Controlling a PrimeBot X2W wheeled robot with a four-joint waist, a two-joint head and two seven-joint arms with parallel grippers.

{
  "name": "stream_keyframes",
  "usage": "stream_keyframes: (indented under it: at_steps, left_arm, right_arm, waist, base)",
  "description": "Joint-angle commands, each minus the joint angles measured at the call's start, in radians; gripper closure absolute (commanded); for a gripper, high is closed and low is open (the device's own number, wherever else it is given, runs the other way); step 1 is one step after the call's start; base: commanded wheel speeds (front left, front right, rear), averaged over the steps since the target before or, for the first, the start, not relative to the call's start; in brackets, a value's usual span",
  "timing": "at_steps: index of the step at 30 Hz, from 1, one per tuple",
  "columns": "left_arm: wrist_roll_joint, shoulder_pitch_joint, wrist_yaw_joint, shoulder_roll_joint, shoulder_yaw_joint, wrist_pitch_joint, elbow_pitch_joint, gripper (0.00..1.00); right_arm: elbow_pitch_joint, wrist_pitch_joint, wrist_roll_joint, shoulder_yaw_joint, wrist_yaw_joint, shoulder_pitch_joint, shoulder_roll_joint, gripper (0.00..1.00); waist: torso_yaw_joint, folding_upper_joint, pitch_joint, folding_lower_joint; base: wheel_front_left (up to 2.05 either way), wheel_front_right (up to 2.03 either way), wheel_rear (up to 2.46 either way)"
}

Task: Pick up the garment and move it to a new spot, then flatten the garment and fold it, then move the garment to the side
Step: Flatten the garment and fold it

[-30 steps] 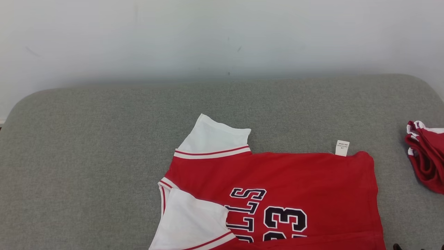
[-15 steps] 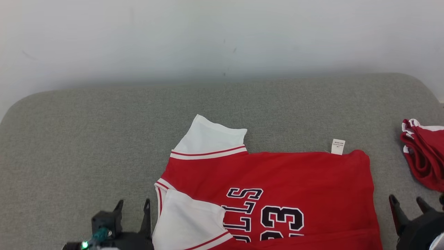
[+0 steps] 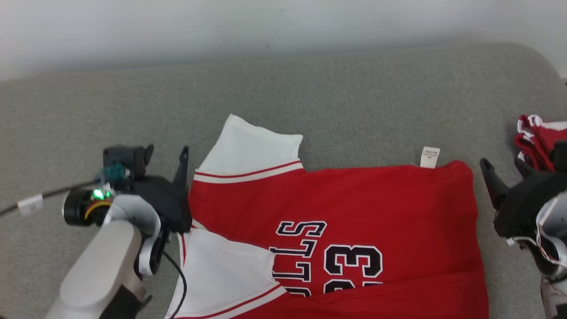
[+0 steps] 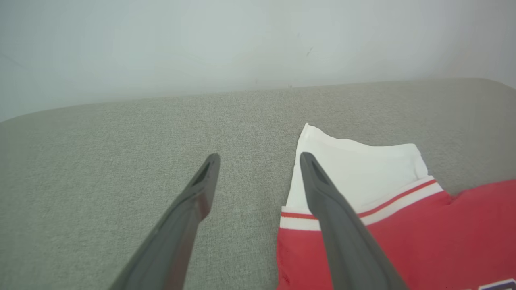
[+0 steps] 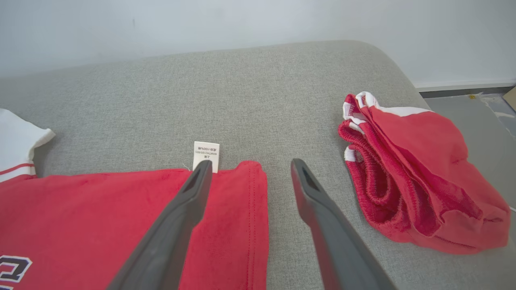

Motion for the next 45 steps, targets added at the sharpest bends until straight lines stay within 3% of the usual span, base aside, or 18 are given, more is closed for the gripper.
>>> stream_keyframes:
  at_steps: [1,9,16,28,29,32,33,45]
  left_arm:
    - [-0.006,-0.054,-0.008,-0.003,0.005,0.02,0.033,0.0]
    - [-0.024,-0.25,-0.045,-0.012,-0.003,0.132,0.145,0.0]
    - [-0.036,-0.338,-0.057,-0.012,-0.005,0.203,0.223,0.0]
    - [-0.018,-0.389,-0.03,0.029,-0.023,0.276,0.287,0.0]
    - [-0.024,-0.388,-0.033,0.03,-0.024,0.29,0.291,0.07]
    - [-0.037,-0.379,-0.036,0.031,-0.03,0.331,0.3,0.86]
    - [-0.039,-0.377,-0.039,0.027,-0.033,0.34,0.298,1.0]
    - [-0.051,-0.359,-0.035,0.033,-0.044,0.384,0.265,1.0]
  right_arm:
    - [0.031,0.006,0.014,0.025,-0.003,-0.055,-0.014,0.0]
    - [0.13,0.03,0.061,0.13,-0.003,-0.225,-0.056,0.0]
    - [0.184,-0.008,0.093,0.184,-0.003,-0.292,-0.081,0.0]
    - [0.265,-0.069,0.127,0.246,-0.003,-0.358,-0.088,0.0]
    - [0.271,-0.074,0.129,0.254,-0.003,-0.365,-0.089,0.0]
    - [0.291,-0.064,0.141,0.276,-0.003,-0.381,-0.097,0.0]
    - [0.296,-0.057,0.147,0.284,-0.003,-0.386,-0.103,0.0]
    - [0.311,0.023,0.24,0.369,-0.003,-0.415,-0.133,0.0]
  waist:
    - [-0.058,-0.0001,0.1,-0.0002]
    - [-0.131,-0.0001,0.225,-0.0002]
    - [-0.171,-0.0001,0.262,-0.0002]
    - [-0.181,-0.0001,0.296,-0.0002]
    - [-0.18,-0.0001,0.298,-0.0002]
    - [-0.175,-0.0001,0.299,-0.0002]
    - [-0.173,-0.0001,0.299,-0.0002]
    - [-0.163,-0.0001,0.313,-0.0002]
  base:
    - [0.0,0.0,0.0]
    - [0.0,0.0,0.0]
    - [0.0,0.0,0.0]
    - [0.0,0.0,0.0]
    - [0.0,0.0,0.0]
    - [0.0,0.0,0.0]
    - [0.0,0.0,0.0]
    - [0.0,0.0,0.0]
